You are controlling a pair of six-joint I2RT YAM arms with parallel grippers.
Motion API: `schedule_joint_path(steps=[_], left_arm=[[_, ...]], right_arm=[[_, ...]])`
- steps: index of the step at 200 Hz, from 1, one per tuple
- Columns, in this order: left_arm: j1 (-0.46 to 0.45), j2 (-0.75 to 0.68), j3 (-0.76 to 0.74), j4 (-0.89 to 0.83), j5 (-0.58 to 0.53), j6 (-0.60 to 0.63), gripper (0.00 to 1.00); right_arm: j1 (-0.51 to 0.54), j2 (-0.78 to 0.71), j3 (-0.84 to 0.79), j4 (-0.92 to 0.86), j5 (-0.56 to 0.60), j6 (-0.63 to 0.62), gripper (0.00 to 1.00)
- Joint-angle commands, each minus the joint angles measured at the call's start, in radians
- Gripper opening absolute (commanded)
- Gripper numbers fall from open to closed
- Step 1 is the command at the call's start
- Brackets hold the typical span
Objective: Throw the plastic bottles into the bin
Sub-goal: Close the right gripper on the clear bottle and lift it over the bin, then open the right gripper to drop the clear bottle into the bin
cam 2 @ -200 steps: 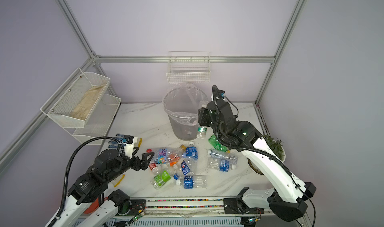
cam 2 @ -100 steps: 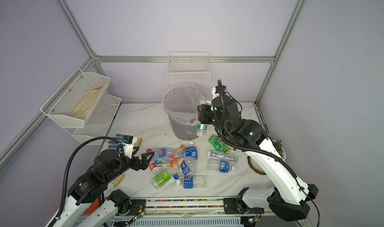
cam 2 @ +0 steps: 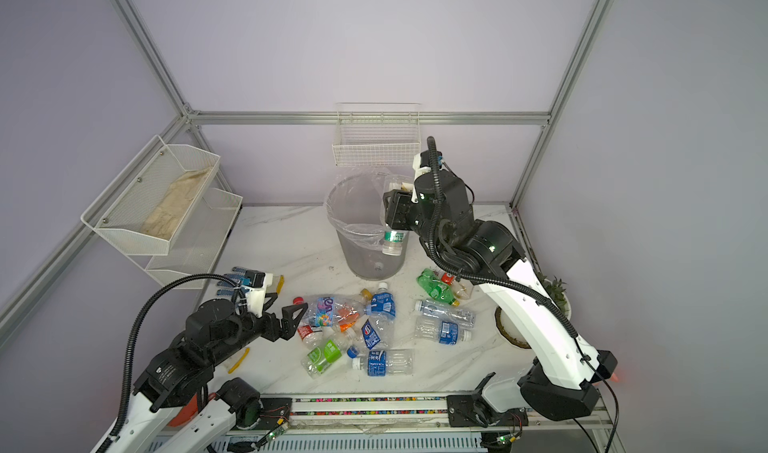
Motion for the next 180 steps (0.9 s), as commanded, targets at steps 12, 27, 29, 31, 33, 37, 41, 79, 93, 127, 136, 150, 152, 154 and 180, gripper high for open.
schedule_joint_path(steps=[12,27,29,31,33,37,41,79,93,127,136,150,152,154,180], left_arm=[[-0.006,-0.010,-0.043,0.042,-0.001,-0.015,1.00],[-0.008,-0.009,-0.042,0.043,0.000,-0.015,1.00],[-0.008,-0.009,-0.042,0.042,0.000,-0.015,1.00],[-0.009,-0.008,-0.042,0.042,0.000,-0.015,1.00],[-0.008,-0.009,-0.042,0.043,0.001,-0.015,1.00],[-0.008,-0.008,-0.042,0.042,0.000,-0.015,1.00],[-0.008,-0.009,-0.042,0.042,0.002,-0.016,1.00],[-0.008,-0.016,-0.044,0.042,-0.003,-0.016,1.00],[-0.010,-0.016,-0.044,0.042,-0.001,-0.016,1.00],[-0.023,-0.022,-0.044,0.042,-0.002,-0.016,1.00],[-0.026,-0.024,-0.045,0.042,-0.004,-0.016,1.00],[-0.029,-0.023,-0.045,0.043,-0.006,-0.016,1.00],[-0.030,-0.023,-0.044,0.042,-0.006,-0.016,1.00],[-0.029,-0.023,-0.044,0.042,-0.006,-0.017,1.00],[-0.030,-0.018,-0.044,0.042,-0.002,-0.016,1.00]], right_arm=[[0.004,0.056,0.082,0.011,0.003,-0.033,0.44],[0.004,0.105,0.134,0.016,-0.008,-0.054,0.45],[0.003,0.114,0.141,0.016,-0.010,-0.056,0.45],[0.004,0.122,0.150,0.015,-0.012,-0.058,0.45],[0.004,0.132,0.160,0.012,-0.013,-0.058,0.45],[0.004,0.151,0.180,0.007,-0.017,-0.058,0.45],[0.004,0.169,0.204,0.003,-0.020,-0.062,0.45],[-0.005,0.405,0.456,-0.064,0.000,-0.102,0.48],[-0.031,0.504,0.544,-0.101,-0.006,-0.102,0.59],[-0.042,0.639,0.727,-0.200,0.087,-0.126,0.97],[-0.042,0.620,0.715,-0.192,0.078,-0.120,0.97],[-0.041,0.555,0.624,-0.136,0.068,-0.117,0.97],[-0.042,0.544,0.611,-0.128,0.068,-0.117,0.97],[-0.042,0.539,0.595,-0.119,0.067,-0.117,0.97],[-0.042,0.467,0.512,-0.094,0.070,-0.118,0.97]])
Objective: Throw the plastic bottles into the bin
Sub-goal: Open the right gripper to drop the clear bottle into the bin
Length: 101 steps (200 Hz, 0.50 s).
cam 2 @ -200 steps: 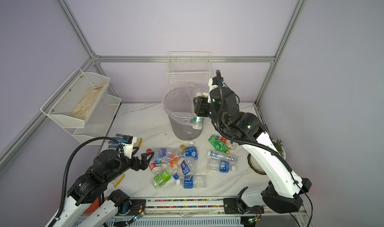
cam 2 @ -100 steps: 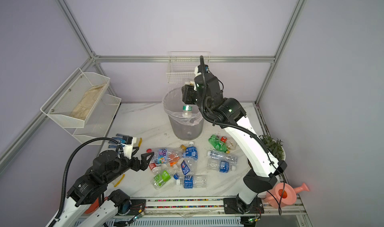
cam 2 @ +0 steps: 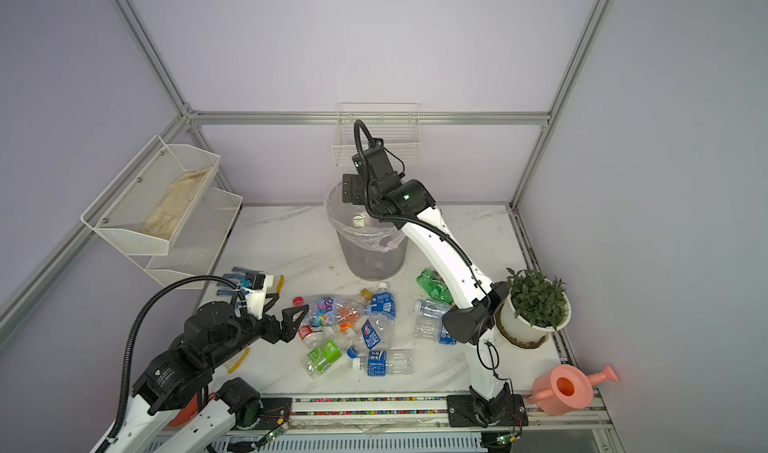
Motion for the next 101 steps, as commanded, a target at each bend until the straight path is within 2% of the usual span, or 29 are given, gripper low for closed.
schedule_joint_path(steps=[1,101], left_arm=[[-0.005,-0.002,-0.036,0.031,-0.001,-0.016,1.00],[-0.009,0.027,-0.037,0.038,0.034,-0.007,1.00]], right_arm=[[0.002,-0.114,-0.022,0.033,0.024,-0.012,0.97],[0.002,-0.262,-0.198,0.057,-0.028,0.001,0.97]])
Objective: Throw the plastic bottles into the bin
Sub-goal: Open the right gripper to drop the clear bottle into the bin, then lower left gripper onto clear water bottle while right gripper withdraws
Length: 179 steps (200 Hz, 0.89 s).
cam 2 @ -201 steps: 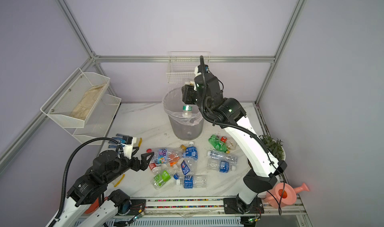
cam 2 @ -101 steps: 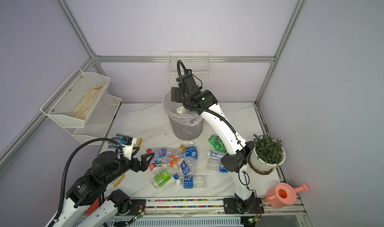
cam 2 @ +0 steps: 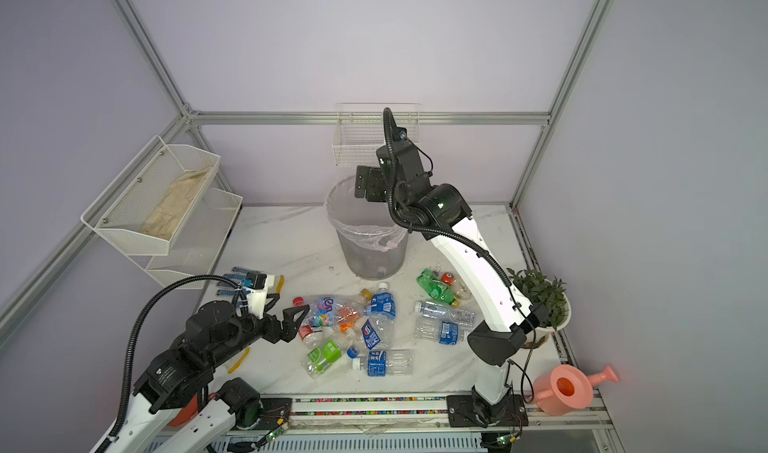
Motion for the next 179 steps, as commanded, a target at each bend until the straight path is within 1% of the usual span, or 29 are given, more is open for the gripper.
schedule_joint_path(steps=[1,26,68,103,121,135,148,159,170,179], left_arm=[[-0.009,0.013,-0.036,0.039,0.029,-0.008,1.00],[-0.011,0.028,-0.036,0.044,0.053,-0.004,1.00],[-0.025,0.051,-0.035,0.057,0.095,0.008,1.00],[-0.036,0.067,-0.028,0.091,0.157,0.033,1.00],[-0.059,0.081,-0.013,0.105,0.173,0.045,1.00],[-0.097,0.103,0.008,0.118,0.168,0.065,1.00],[-0.151,0.139,0.038,0.129,0.143,0.083,1.00],[-0.218,0.179,0.060,0.138,0.103,0.102,1.00],[-0.299,0.226,0.081,0.149,0.052,0.110,1.00],[-0.375,0.275,0.099,0.160,0.001,0.152,1.00]], right_arm=[[0.002,-0.060,-0.063,0.018,-0.017,0.000,0.97],[0.002,-0.133,-0.150,0.043,-0.034,-0.004,0.97],[0.003,-0.265,-0.304,0.112,-0.098,-0.022,0.97],[0.002,-0.346,-0.406,0.132,-0.131,-0.032,0.97],[0.002,-0.377,-0.449,0.136,-0.144,-0.034,0.97],[0.001,-0.395,-0.472,0.135,-0.145,-0.034,0.97],[0.001,-0.414,-0.488,0.132,-0.142,-0.033,0.97],[0.002,-0.416,-0.501,0.132,-0.132,-0.027,0.97],[0.002,-0.466,-0.516,0.136,-0.124,-0.024,0.97],[0.002,-0.487,-0.527,0.143,-0.119,-0.020,0.97]])
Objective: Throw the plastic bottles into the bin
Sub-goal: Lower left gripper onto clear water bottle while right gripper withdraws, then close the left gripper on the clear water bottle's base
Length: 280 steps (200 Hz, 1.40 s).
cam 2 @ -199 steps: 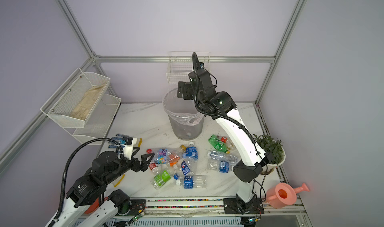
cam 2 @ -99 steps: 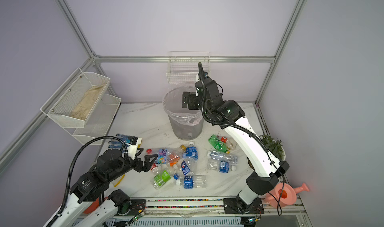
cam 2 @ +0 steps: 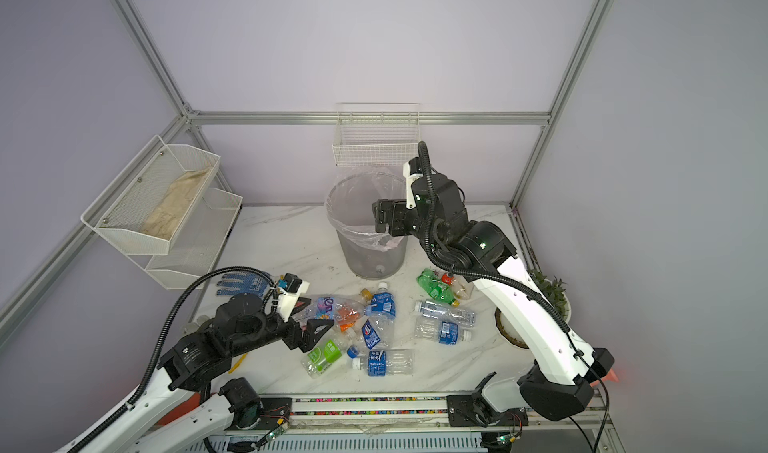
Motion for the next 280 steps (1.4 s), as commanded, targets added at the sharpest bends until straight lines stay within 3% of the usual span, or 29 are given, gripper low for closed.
schedule_joint_path(steps=[1,28,55,109,174,280], left_arm=[[-0.153,0.095,0.097,0.063,-0.106,0.082,1.00],[-0.343,0.259,0.144,0.096,-0.199,0.146,1.00],[-0.402,0.385,0.187,0.143,-0.140,0.184,1.00],[-0.448,0.547,0.266,0.170,-0.070,0.241,1.00],[-0.494,0.739,0.369,0.130,-0.078,0.277,1.00],[-0.497,0.989,0.492,0.065,-0.048,0.324,1.00]], right_arm=[[0.002,-0.082,-0.021,0.026,0.013,-0.001,0.97],[0.001,-0.141,-0.045,0.030,0.024,0.008,0.97],[0.002,-0.172,-0.057,0.002,0.040,0.016,0.97],[0.002,-0.241,-0.127,-0.009,0.055,0.027,0.97],[0.002,-0.299,-0.208,-0.002,0.062,0.030,0.97],[0.002,-0.344,-0.302,0.010,0.067,0.028,0.97]])
